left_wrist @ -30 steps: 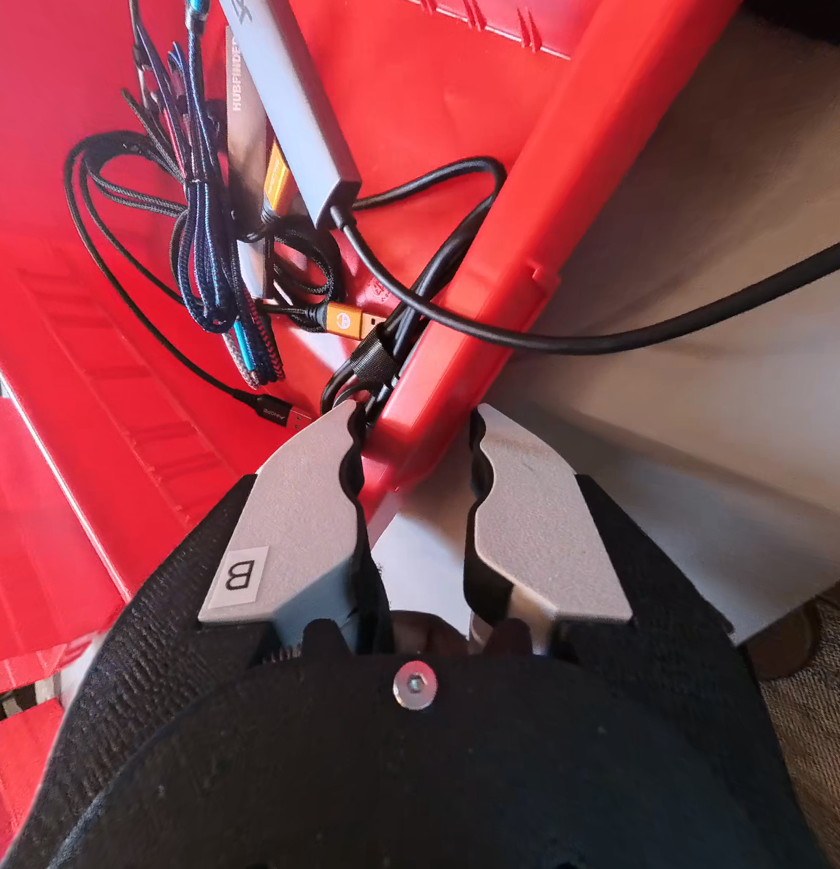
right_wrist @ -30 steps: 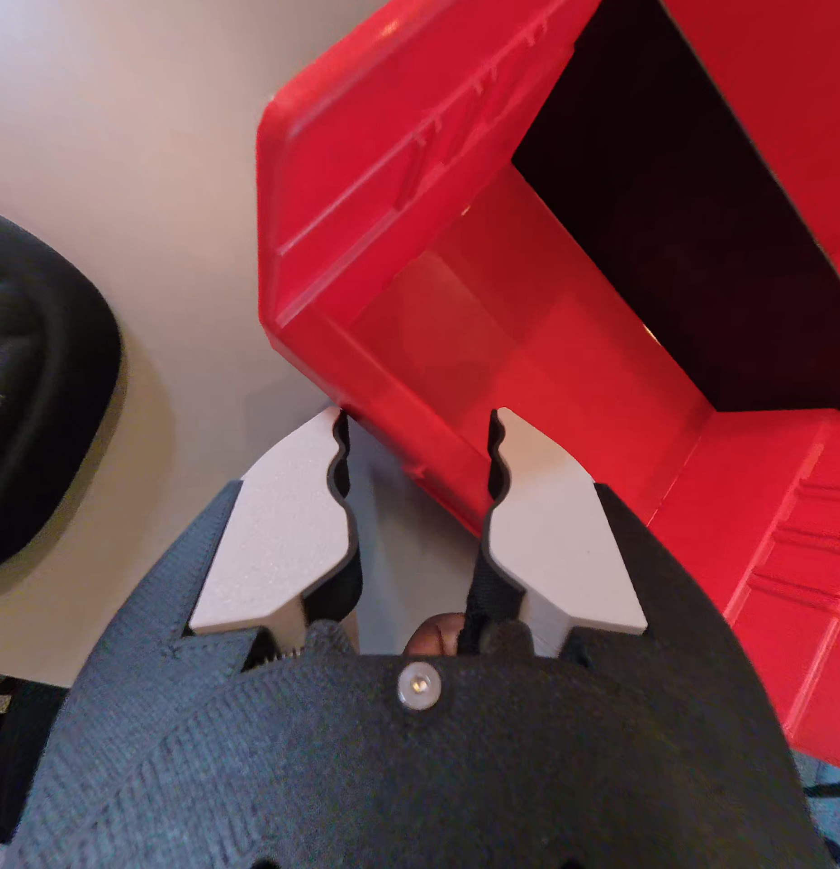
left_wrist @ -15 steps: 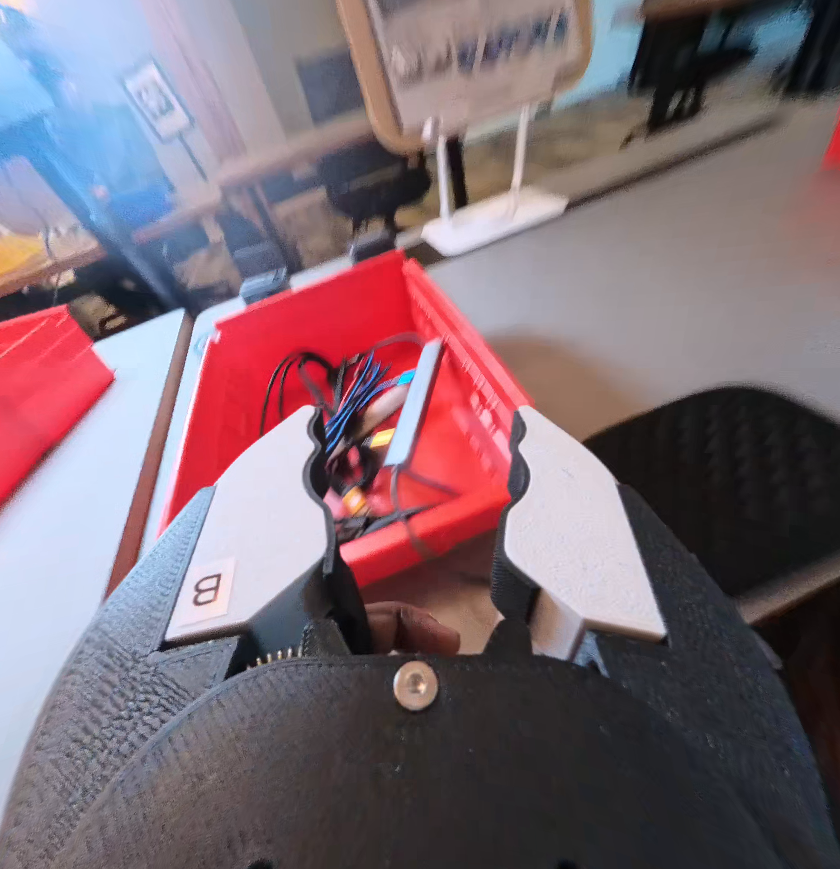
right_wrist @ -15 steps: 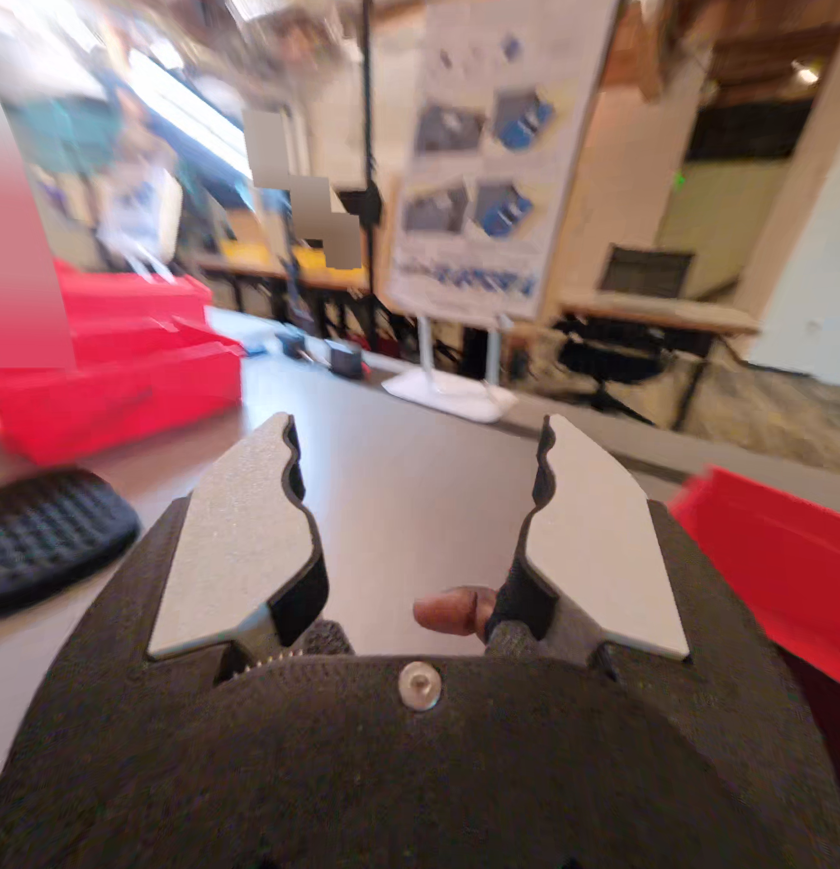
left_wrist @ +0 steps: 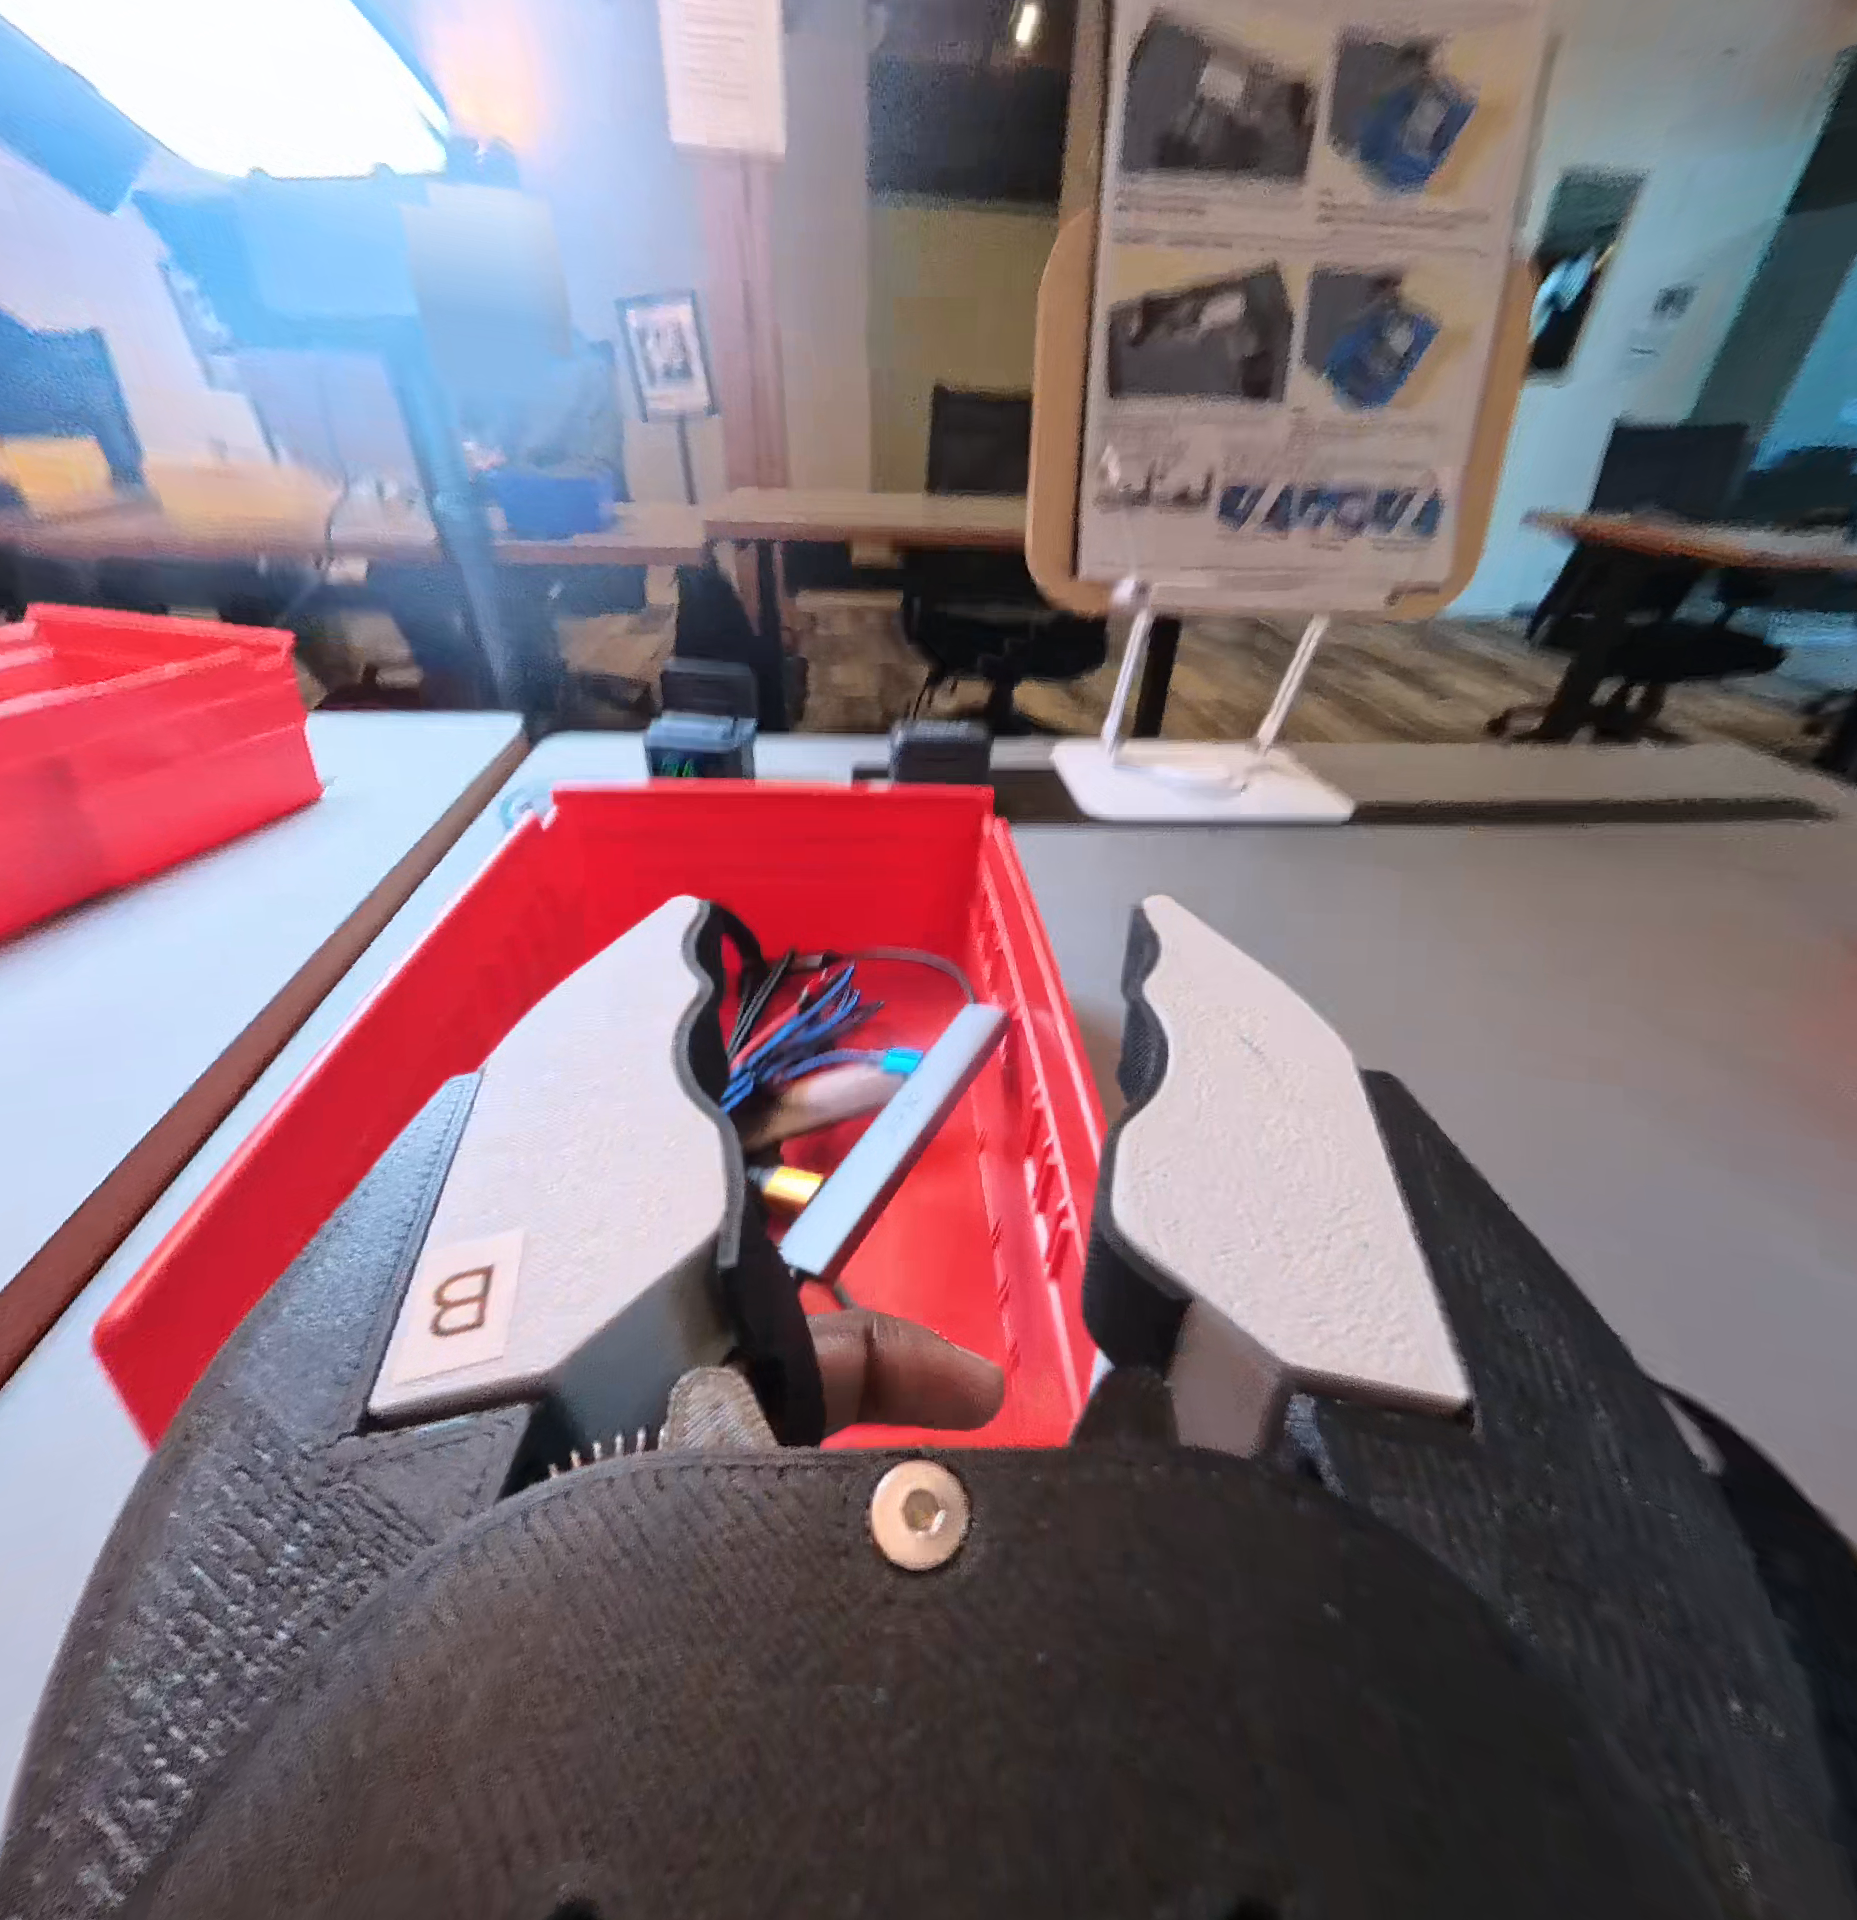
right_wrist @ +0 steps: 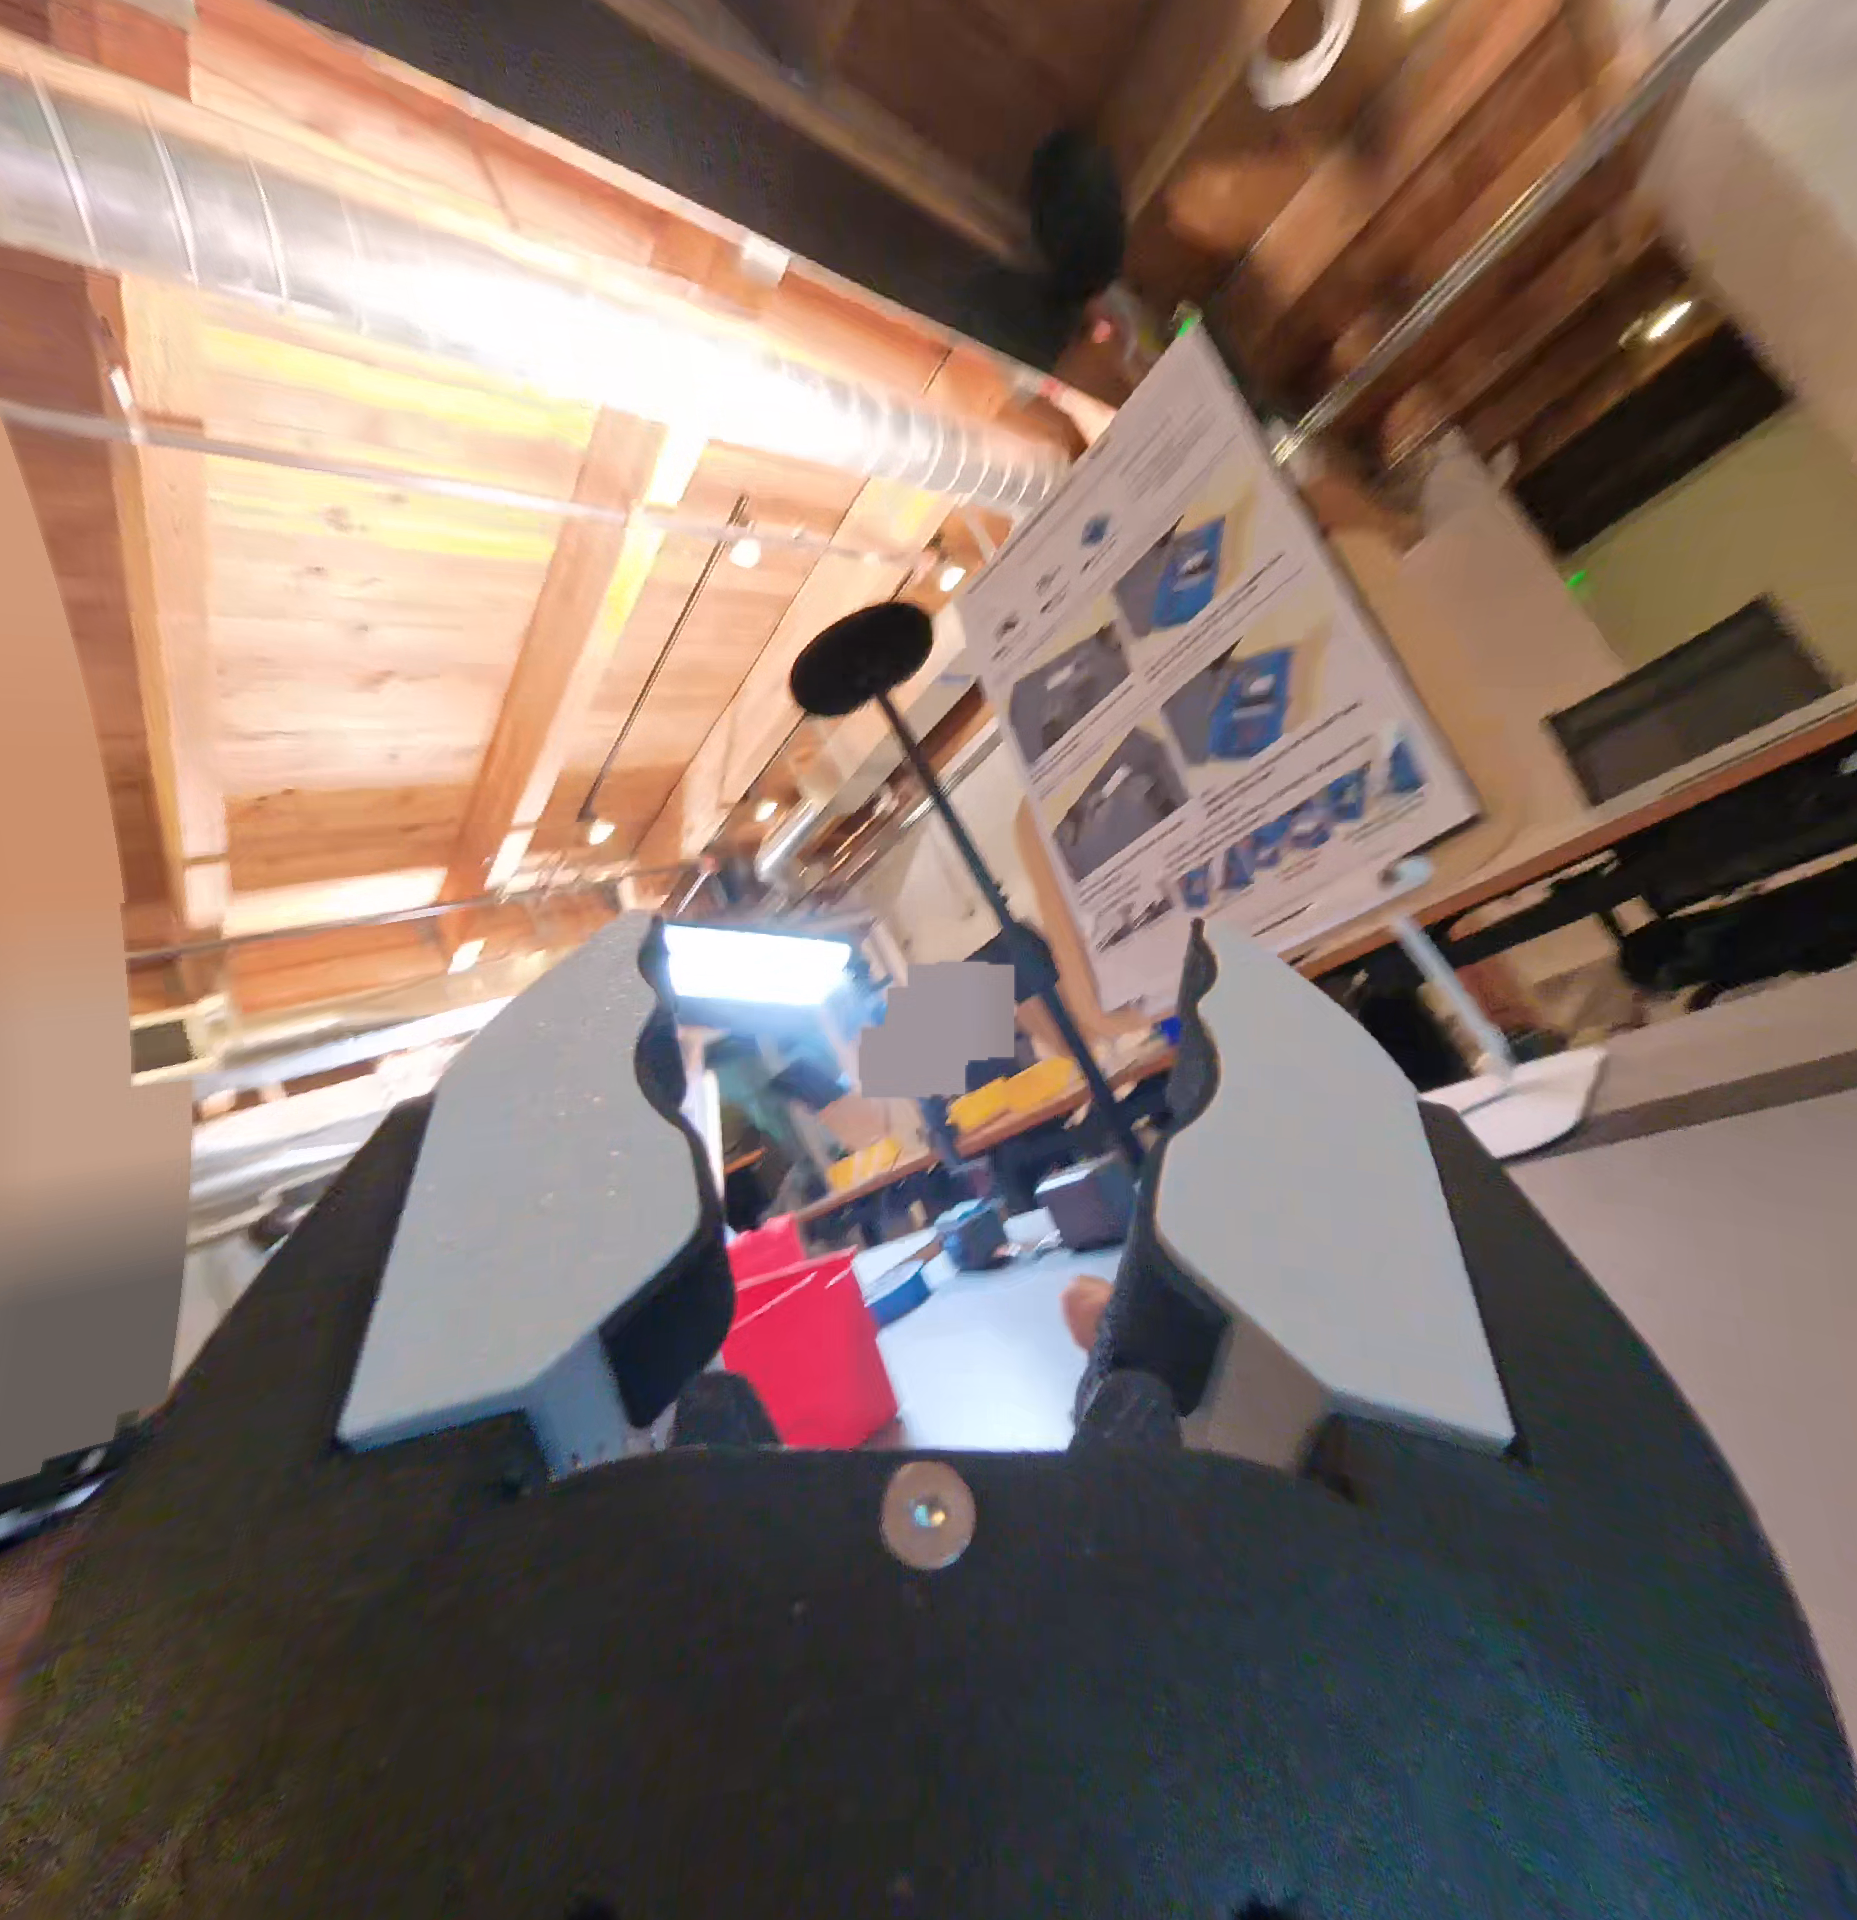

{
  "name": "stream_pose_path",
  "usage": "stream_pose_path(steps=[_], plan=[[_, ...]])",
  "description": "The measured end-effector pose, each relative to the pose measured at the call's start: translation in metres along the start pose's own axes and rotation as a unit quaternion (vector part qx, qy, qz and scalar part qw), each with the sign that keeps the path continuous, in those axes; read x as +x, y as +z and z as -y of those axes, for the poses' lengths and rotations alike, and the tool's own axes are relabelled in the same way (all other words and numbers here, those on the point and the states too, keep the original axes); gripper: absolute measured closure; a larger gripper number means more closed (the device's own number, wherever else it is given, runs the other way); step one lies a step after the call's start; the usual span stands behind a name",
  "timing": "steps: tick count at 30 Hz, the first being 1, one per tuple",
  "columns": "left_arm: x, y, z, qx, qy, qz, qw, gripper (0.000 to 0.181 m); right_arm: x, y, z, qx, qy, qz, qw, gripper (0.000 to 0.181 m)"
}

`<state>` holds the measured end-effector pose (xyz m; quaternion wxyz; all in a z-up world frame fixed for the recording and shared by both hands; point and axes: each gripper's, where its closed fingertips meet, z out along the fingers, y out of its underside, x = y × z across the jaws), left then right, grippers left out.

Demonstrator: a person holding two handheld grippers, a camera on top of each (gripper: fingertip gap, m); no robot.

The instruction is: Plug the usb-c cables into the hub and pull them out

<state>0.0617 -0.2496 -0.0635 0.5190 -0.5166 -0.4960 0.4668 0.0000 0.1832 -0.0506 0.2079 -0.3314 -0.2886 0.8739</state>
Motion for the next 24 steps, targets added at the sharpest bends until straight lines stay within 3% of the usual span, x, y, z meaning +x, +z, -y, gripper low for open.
stream_pose_path(steps=[2, 4, 10, 16, 24], plan=[[-0.003, 0.004, -0.026, -0.097, 0.026, 0.015, 0.995, 0.109, 0.004, -0.002, 0.009, 0.029, -0.022, -0.015, 0.999, 0.083], [-0.003, 0.005, -0.050, -0.177, 0.057, 0.022, 0.982, 0.109, 0.000, 0.000, 0.004, 0.014, -0.058, -0.013, 0.998, 0.078], [-0.003, 0.010, -0.074, -0.221, 0.024, -0.014, 0.975, 0.108, -0.011, 0.007, -0.027, -0.060, -0.125, 0.005, 0.990, 0.069], [-0.012, 0.021, -0.083, -0.253, 0.035, -0.018, 0.967, 0.110, -0.004, 0.003, -0.012, -0.021, -0.075, -0.003, 0.997, 0.077], [-0.032, 0.040, -0.127, -0.432, 0.166, -0.054, 0.885, 0.125, -0.002, 0.004, -0.017, -0.034, -0.066, -0.003, 0.997, 0.081]])
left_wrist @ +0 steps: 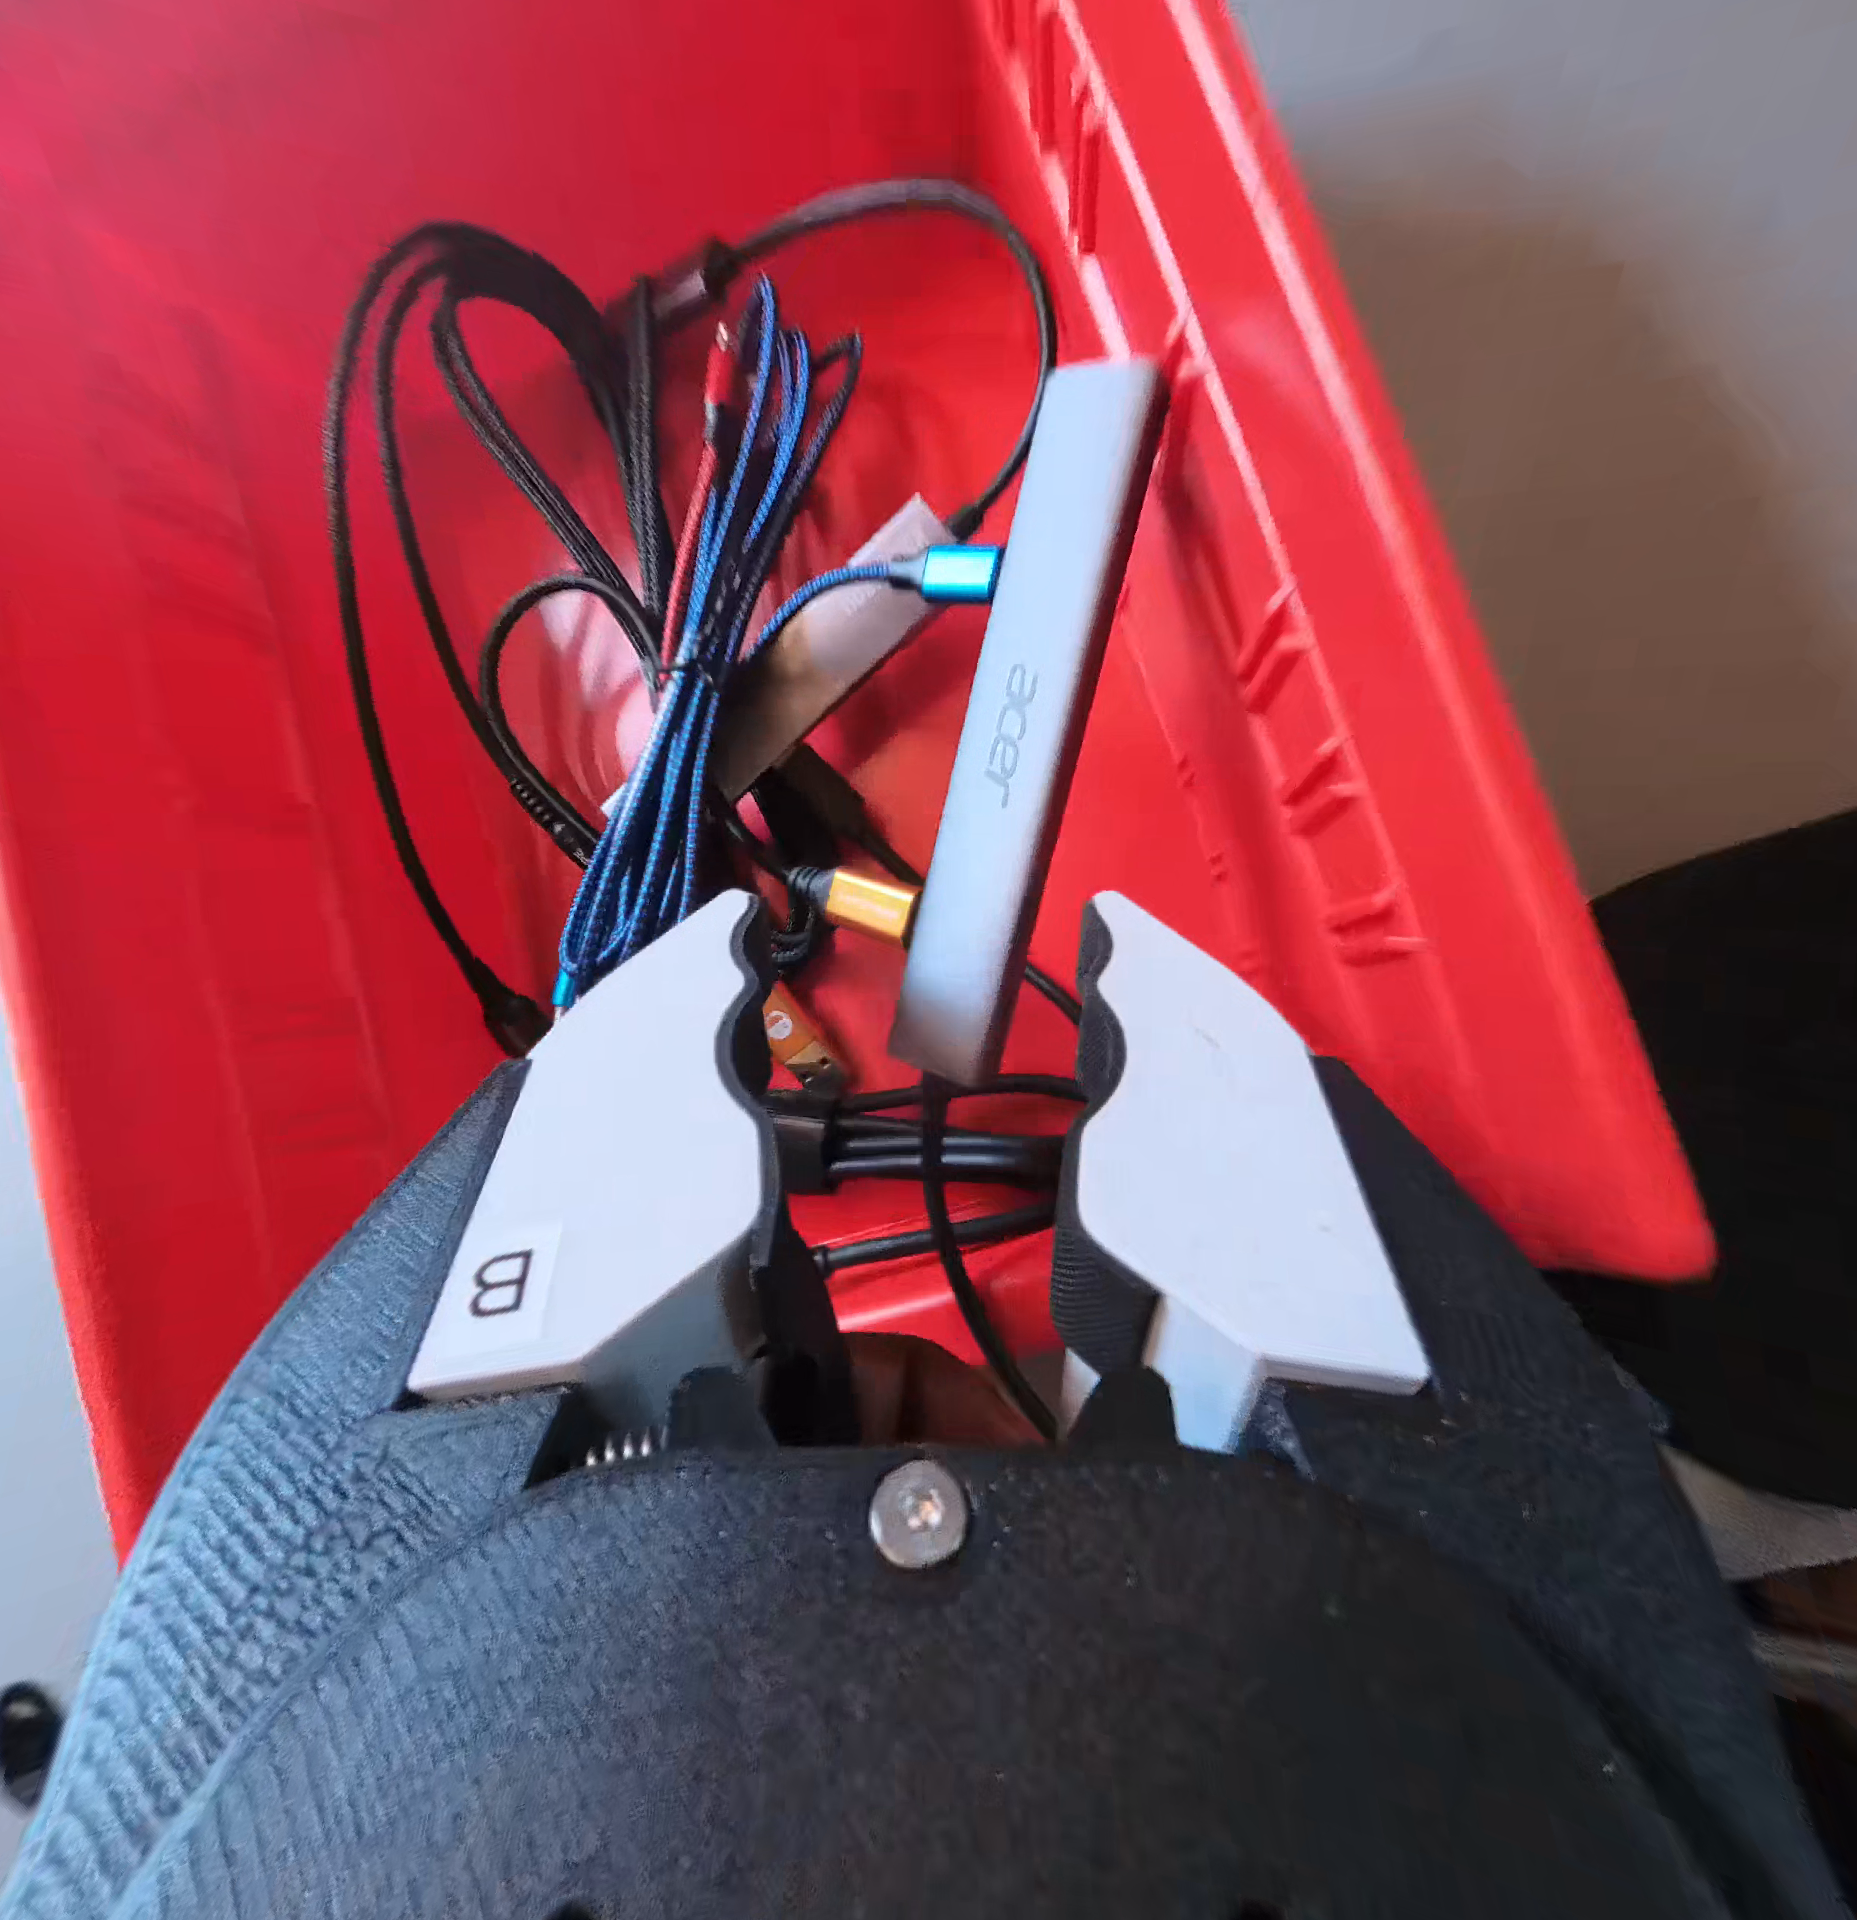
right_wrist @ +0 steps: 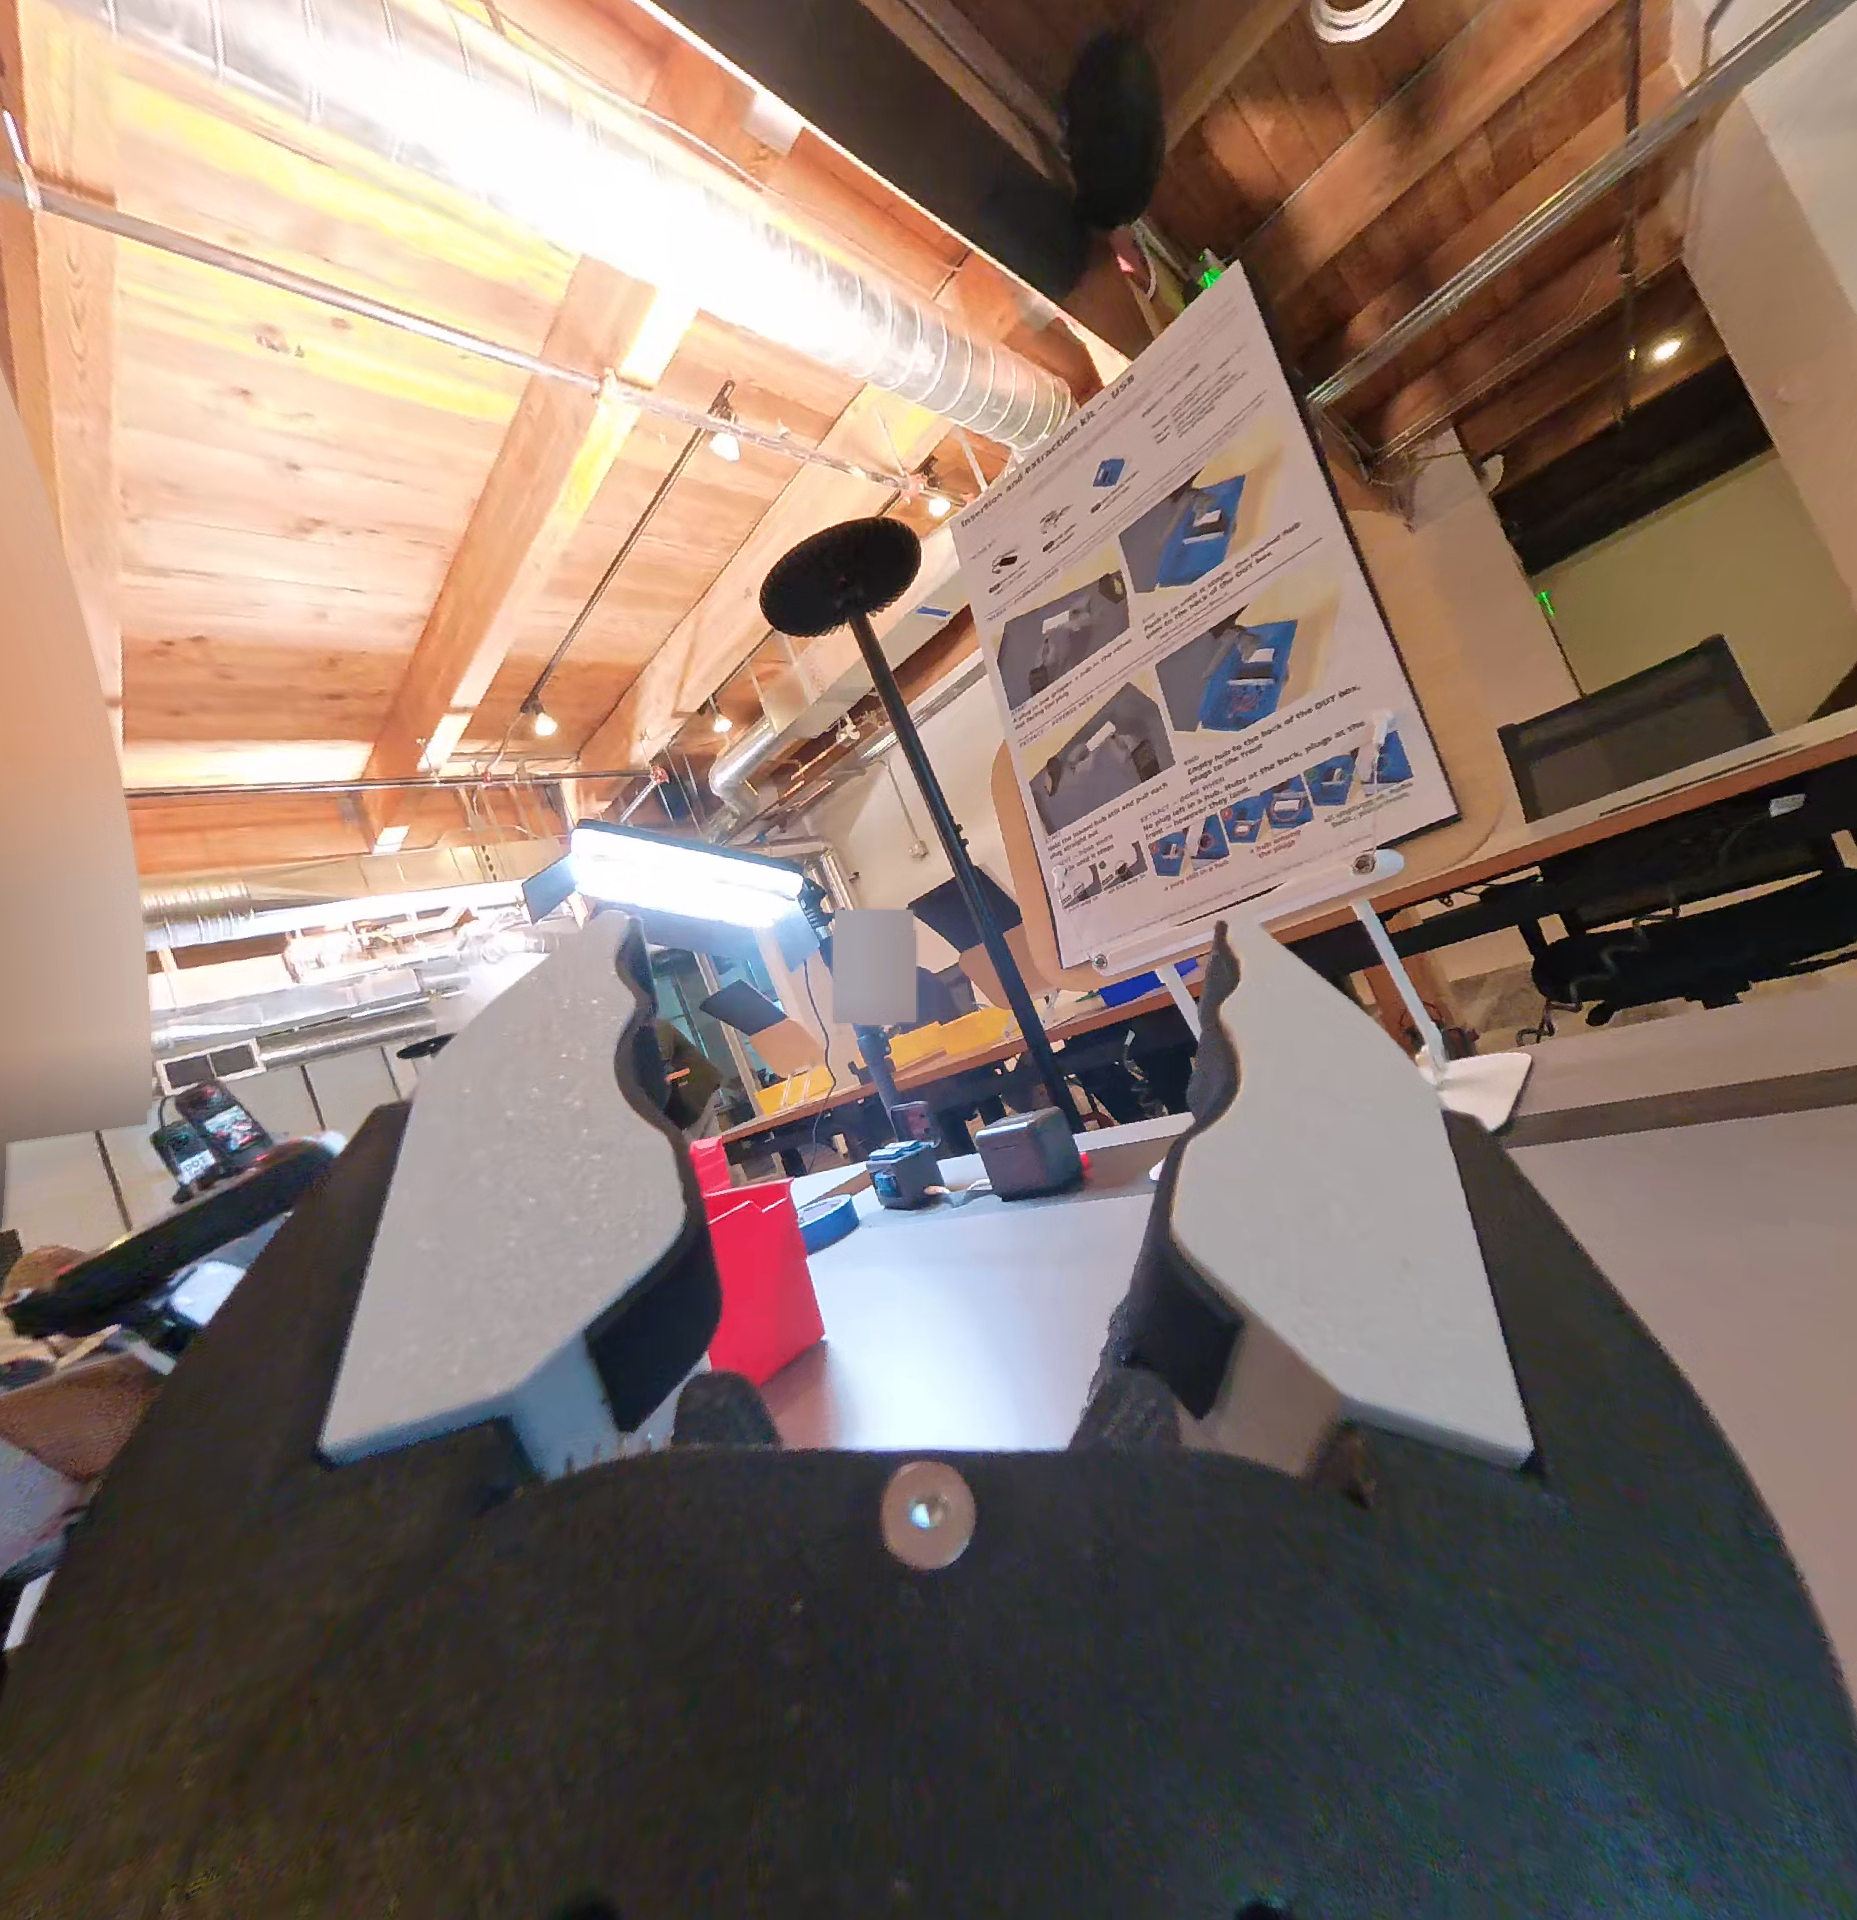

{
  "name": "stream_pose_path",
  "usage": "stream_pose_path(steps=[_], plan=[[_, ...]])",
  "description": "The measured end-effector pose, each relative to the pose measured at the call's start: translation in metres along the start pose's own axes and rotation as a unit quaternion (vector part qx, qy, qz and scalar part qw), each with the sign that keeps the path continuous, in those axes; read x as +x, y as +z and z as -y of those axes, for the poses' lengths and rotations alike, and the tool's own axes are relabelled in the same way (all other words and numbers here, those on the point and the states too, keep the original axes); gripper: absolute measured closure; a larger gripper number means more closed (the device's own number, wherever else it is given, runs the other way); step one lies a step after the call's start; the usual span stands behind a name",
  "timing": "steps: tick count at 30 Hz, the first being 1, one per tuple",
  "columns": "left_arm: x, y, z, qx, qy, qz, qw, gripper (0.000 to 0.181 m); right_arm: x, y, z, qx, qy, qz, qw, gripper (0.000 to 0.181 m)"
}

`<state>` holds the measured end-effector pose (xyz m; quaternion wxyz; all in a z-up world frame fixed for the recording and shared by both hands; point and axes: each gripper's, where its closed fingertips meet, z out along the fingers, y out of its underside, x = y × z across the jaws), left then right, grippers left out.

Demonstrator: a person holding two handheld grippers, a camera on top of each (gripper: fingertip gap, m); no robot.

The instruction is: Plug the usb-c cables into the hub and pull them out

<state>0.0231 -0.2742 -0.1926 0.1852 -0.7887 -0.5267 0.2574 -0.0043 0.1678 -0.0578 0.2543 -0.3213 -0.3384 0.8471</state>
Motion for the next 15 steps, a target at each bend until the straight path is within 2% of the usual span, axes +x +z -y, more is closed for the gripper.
stream_pose_path(steps=[3, 7, 10, 12, 15], plan=[[-0.005, 0.014, -0.010, -0.049, 0.081, 0.042, 0.995, 0.133, 0.000, 0.001, -0.004, -0.009, 0.003, 0.001, 1.000, 0.082], [-0.010, 0.014, -0.004, -0.028, 0.169, 0.139, 0.975, 0.160, 0.001, 0.001, -0.005, -0.012, 0.012, 0.002, 1.000, 0.082], [-0.018, -0.002, 0.009, 0.025, 0.155, 0.185, 0.970, 0.170, 0.001, 0.001, -0.007, -0.016, 0.016, 0.003, 1.000, 0.083], [-0.024, -0.019, 0.022, 0.080, 0.122, 0.194, 0.970, 0.171, 0.000, 0.001, -0.008, -0.021, 0.019, 0.005, 1.000, 0.083], [-0.043, -0.054, 0.046, 0.178, 0.068, 0.227, 0.955, 0.171, 0.000, 0.002, -0.010, -0.027, 0.016, 0.005, 0.999, 0.083]])
